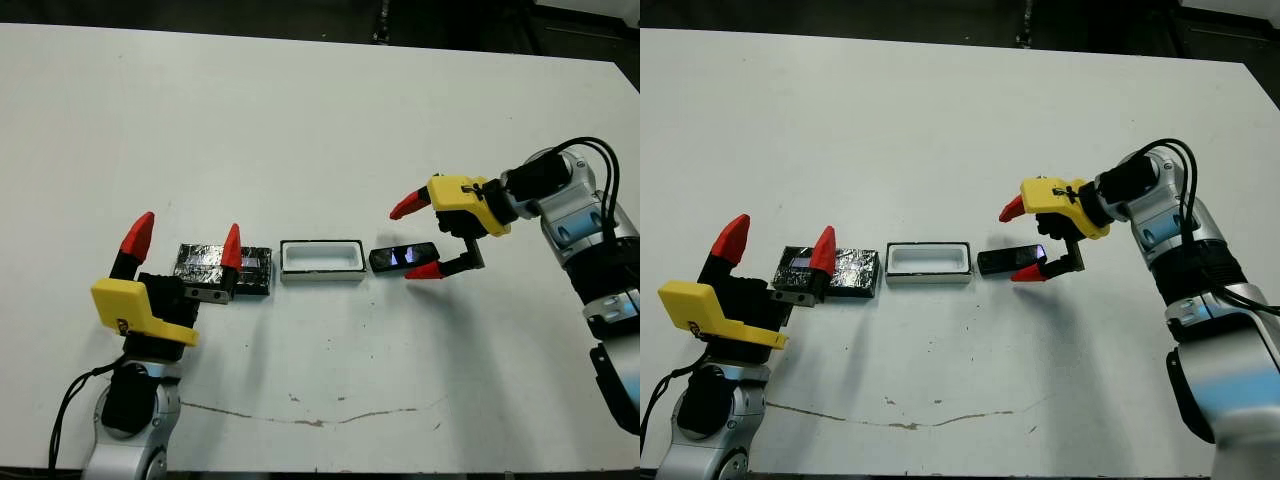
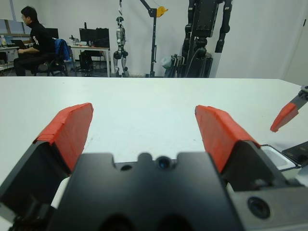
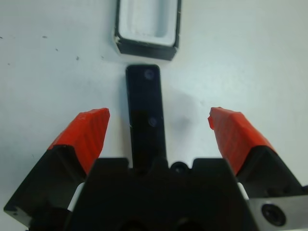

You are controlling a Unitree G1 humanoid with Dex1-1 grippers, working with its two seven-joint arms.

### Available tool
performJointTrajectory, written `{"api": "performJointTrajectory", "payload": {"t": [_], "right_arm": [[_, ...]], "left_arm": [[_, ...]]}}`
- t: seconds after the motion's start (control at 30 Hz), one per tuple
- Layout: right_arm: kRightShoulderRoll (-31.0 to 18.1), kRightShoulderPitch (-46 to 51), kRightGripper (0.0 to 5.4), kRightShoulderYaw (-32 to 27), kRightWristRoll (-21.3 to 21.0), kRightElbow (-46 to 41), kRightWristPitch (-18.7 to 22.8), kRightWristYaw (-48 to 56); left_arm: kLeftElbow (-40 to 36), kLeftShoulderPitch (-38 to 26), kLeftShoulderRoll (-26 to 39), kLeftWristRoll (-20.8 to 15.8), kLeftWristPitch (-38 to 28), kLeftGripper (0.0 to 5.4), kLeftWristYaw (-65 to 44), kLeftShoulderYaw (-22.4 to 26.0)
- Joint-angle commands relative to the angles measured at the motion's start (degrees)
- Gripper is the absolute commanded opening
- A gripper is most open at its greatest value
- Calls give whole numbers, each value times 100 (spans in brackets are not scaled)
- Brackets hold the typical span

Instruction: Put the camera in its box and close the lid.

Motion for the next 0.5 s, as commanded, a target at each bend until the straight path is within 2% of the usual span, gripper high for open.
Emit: {"api": "performJointTrajectory", "payload": {"t": [0.03,0.23,0.33,0.5], "right_arm": [[-1,161,540,50,-76,-44,192,-23],[34,267,539,110,-155,-131,263,-100],[63,345,510,71,-106,-77,157,-167],[66,473,445,23,-128,-168,240,-349]], "left_arm": [[-2,76,-14,67,-3,539,34,-19],[-39,92,-20,60,35,540,44,-24],[-50,93,-29,53,67,540,52,-31],[-23,87,-42,76,27,540,59,-44]]}}
